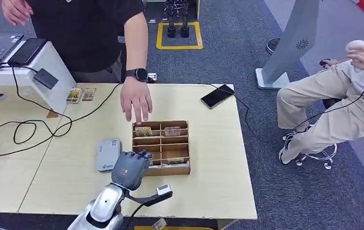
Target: Pass the card to the sensor for recognition and then transmit it.
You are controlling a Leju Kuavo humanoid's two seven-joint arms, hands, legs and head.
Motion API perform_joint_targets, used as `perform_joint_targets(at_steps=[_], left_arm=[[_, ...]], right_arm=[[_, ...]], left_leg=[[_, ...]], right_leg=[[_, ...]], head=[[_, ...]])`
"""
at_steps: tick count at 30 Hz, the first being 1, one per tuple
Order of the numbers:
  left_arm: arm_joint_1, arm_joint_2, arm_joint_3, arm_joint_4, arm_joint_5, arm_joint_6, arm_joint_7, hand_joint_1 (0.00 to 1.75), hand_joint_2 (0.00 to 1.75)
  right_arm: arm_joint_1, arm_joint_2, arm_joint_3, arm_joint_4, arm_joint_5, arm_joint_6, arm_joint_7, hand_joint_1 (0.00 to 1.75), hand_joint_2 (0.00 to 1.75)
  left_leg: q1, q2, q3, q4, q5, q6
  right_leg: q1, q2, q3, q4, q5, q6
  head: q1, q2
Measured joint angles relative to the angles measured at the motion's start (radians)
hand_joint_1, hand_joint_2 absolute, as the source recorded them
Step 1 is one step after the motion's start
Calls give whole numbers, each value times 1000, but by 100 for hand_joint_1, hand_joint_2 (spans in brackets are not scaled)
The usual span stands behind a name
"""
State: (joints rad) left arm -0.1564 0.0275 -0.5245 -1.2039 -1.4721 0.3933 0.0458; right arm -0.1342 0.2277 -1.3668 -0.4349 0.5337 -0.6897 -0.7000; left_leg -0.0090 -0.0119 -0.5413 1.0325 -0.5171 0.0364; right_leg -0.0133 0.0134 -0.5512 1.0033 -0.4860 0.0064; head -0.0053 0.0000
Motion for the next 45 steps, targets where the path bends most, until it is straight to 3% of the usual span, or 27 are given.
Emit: perform_joint_targets(at_steps=[5, 10, 12, 18, 20, 25, 28, 32, 37, 40, 45], left_arm=[[12, -1, 9, 0, 1, 66, -12, 175, 175], [44, -15, 48, -32, 32, 258, -68, 175, 175], [67, -33, 80, -97, 96, 289, -138, 175, 175], [106, -153, 222, -291, 390, 301, -477, 175, 175], [107, -179, 250, -331, 454, 301, -518, 175, 175], [89, -197, 280, -412, 433, 302, -520, 175, 175], [79, -215, 301, -444, 419, 302, -551, 175, 175], [60, -250, 332, -471, 522, 302, -610, 175, 175], [50, -253, 346, -476, 563, 303, -616, 175, 175], [25, -251, 346, -472, 612, 303, -553, 175, 175], [-86, -220, 346, -385, 640, 303, -388, 175, 175]], right_arm=[[0, 0, 9, 2, -19, 0, 0, 0, 175], [2, 0, 24, 4, -32, 0, 0, 0, 175], [2, 0, 27, 4, -31, 0, 0, 0, 175], [2, 0, 24, 2, 1, 0, 0, 0, 175], [2, 1, 16, -1, 12, 0, 0, 0, 175], [1, 2, 5, -1, 32, 0, 0, 0, 175], [1, 2, 3, -1, 44, 0, 0, 0, 175], [-1, 3, -10, -2, 70, 0, 0, 0, 175], [-4, 5, -22, -6, 78, 0, 0, 0, 175], [-4, 6, -23, -5, 79, 0, 0, 0, 175], [-11, 6, -23, -2, 88, 0, 0, 0, 175]], left_leg=[[0, 0, 0, 0, 0, 0], [0, 0, -1, 0, 0, 0], [0, 0, -1, 0, 0, 0], [0, 0, -1, 0, 0, 0], [0, 0, -1, 0, 0, 0], [0, 0, -1, 0, 0, 0], [0, 0, -1, 0, 0, 0], [0, 0, -1, 0, 0, 0], [0, 0, -1, 0, 0, 0], [0, 0, -1, 0, 0, 0], [0, 0, -1, 0, 0, 0]], right_leg=[[0, 0, 0, 0, 0, 0], [0, 0, -1, 0, 0, 0], [0, 0, -1, 0, 0, 0], [0, 0, -1, 0, 0, 0], [0, 0, -1, 0, 0, 0], [0, 0, -1, 0, 0, 0], [0, 0, -1, 0, 0, 0], [0, 0, -1, 0, 0, 0], [0, 0, -1, 0, 0, 0], [0, 0, -2, 0, 0, 0], [0, -1, -1, 0, 0, 0]], head=[[0, 0], [0, 0], [0, 0], [0, 0], [0, 0], [0, 0], [0, 0], [0, 0], [0, 0], [0, 0], [0, 0]])
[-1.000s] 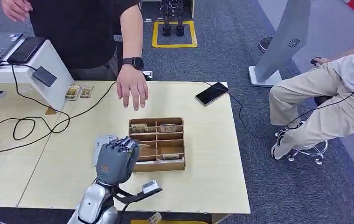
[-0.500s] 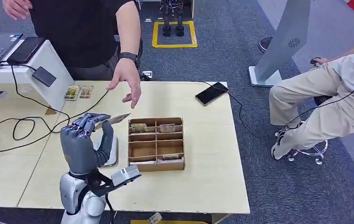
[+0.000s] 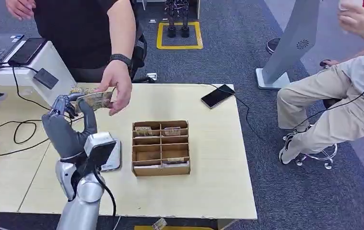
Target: Pass the card to the sensor for recognition and then transmit it.
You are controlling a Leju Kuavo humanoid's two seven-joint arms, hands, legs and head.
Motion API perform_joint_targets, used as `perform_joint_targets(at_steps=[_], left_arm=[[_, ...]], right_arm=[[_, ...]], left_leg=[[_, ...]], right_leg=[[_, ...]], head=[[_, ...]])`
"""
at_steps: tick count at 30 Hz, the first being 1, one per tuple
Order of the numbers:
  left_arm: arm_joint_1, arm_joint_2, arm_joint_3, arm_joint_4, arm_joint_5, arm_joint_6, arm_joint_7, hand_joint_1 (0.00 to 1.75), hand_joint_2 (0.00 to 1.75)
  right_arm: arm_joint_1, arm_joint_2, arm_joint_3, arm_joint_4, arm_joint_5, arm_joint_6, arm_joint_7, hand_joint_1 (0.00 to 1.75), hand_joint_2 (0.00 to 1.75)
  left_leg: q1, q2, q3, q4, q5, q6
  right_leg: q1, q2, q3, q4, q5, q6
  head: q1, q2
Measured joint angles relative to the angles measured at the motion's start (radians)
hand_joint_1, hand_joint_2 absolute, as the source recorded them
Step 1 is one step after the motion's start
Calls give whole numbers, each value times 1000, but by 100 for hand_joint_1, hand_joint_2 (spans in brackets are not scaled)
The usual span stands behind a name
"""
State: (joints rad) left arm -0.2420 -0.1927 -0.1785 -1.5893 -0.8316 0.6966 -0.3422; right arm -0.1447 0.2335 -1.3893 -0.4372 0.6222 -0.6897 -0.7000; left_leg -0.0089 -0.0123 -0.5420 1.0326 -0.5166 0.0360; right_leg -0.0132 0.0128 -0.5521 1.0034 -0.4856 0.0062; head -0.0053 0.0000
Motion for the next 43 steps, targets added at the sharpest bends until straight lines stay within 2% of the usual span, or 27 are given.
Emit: perform_joint_targets(at_steps=[5, 9, 13, 18, 29, 30, 31, 43], left_arm=[[-47, 18, 0, 50, -2, 0, 16, 175, 175], [-105, 39, 0, 124, -51, 0, 86, 175, 175], [-169, 54, 9, 208, -80, 0, 114, 175, 175], [-209, 64, 18, 264, -85, 1, 115, 175, 175], [-227, 72, 23, 312, -87, 1, 116, 175, 175], [-228, 73, 23, 314, -87, 1, 115, 79, 175], [-228, 73, 24, 317, -87, 1, 116, 0, 175], [-224, 47, 46, 320, -22, 1, 62, 0, 175]], right_arm=[[-1, 0, 0, 3, 5, 0, 0, 0, 175], [-9, 0, 0, 9, 19, 0, 0, 0, 175], [-17, 0, 0, 17, 40, 0, 0, 0, 175], [-18, 0, 0, 23, 48, 0, 0, 0, 175], [-22, 0, 0, 28, 48, 0, 0, 0, 175], [-22, 0, 0, 28, 48, 0, 0, 0, 175], [-23, 0, 0, 28, 48, 0, 0, 0, 175], [-27, 0, -25, 28, 67, 0, 0, 0, 175]], left_leg=[[0, 0, 0, 0, 0, 0], [0, 0, -1, 0, 0, 0], [0, 0, -1, 0, 0, 0], [0, 0, -1, 0, 0, 0], [0, 0, -1, 0, 0, 0], [0, 0, -1, 0, 0, 0], [0, 0, -1, 0, 0, 0], [0, 0, -1, 0, 0, 0]], right_leg=[[0, 0, 0, 0, 0, 0], [0, 0, -1, 0, 0, 0], [0, 0, 0, 0, 0, 0], [0, 1, -1, 0, 0, 0], [0, 1, -1, 0, 0, 0], [0, 1, -1, 0, 0, 0], [0, 1, -1, 0, 0, 0], [0, 0, -1, 0, 0, 0]], head=[[0, 0], [0, 0], [0, 0], [0, 0], [0, 0], [0, 0], [0, 0], [0, 0]])
